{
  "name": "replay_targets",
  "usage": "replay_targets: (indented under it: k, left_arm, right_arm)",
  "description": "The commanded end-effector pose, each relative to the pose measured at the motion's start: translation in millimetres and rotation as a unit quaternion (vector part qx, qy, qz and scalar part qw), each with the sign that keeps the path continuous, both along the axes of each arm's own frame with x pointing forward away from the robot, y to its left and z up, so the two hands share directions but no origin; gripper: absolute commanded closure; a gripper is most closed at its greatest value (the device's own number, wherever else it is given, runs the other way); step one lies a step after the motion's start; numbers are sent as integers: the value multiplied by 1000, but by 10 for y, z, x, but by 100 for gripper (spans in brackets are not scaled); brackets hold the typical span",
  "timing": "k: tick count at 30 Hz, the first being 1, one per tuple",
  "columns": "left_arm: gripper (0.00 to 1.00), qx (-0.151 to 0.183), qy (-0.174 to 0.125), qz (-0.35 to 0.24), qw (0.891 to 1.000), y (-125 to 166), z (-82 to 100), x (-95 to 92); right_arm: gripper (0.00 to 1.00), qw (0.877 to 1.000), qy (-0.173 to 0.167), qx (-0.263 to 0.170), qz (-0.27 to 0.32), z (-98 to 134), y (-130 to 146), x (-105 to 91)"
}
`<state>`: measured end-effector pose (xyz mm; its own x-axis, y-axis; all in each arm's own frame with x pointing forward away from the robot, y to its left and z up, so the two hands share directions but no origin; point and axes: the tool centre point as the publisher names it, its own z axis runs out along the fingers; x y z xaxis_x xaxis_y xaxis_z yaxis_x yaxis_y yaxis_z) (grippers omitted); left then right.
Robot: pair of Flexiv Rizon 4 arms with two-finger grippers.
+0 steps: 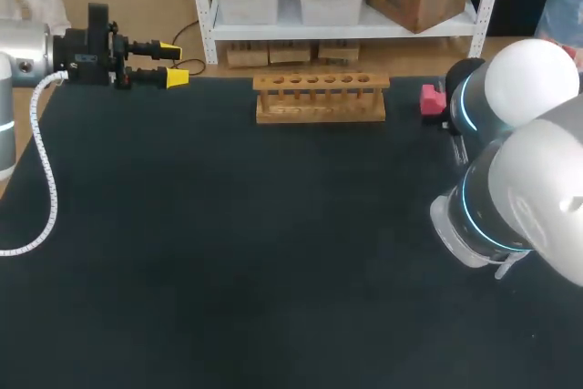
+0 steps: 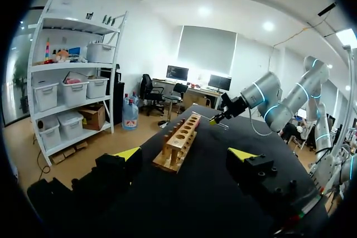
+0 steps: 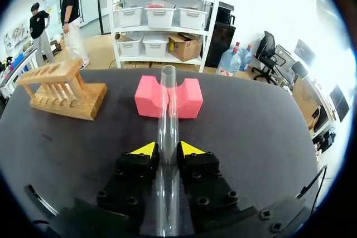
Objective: Grasp the test tube, adjust it, and insert it.
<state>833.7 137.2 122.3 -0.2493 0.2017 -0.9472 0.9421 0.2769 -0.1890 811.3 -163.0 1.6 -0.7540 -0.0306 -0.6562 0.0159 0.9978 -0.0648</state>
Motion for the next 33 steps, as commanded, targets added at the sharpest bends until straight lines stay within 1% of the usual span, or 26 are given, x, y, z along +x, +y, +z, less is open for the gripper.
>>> replay_targets:
  k: [1, 5, 10, 14, 18, 23, 33]
  left_arm:
    - [0, -1, -1, 0, 1000, 3, -10, 0]
    - [0, -1, -1, 0, 1000, 3, -10, 0]
    - [0, -1, -1, 0, 1000, 3, -10, 0]
    - [0, -1, -1, 0, 1000, 3, -10, 0]
    - [0, -1, -1, 0, 1000, 3, -10, 0]
    - [0, -1, -1, 0, 1000, 3, -10, 0]
    - [0, -1, -1, 0, 1000, 3, -10, 0]
  right_arm:
    - [100, 1000, -2, -10, -13, 180, 60, -73]
    - [100, 1000, -3, -12, -22, 342, 112, -118]
    - [100, 1000, 0, -12, -26, 522, 251, -145]
    - [100, 1000, -1, -12, -25, 653, 401, -120]
    - [100, 1000, -8, -12, -17, 778, 616, -51]
    - [100, 1000, -14, -7, 0, 816, 860, 51]
    - [100, 999, -23, 17, 29, 785, 1185, 216]
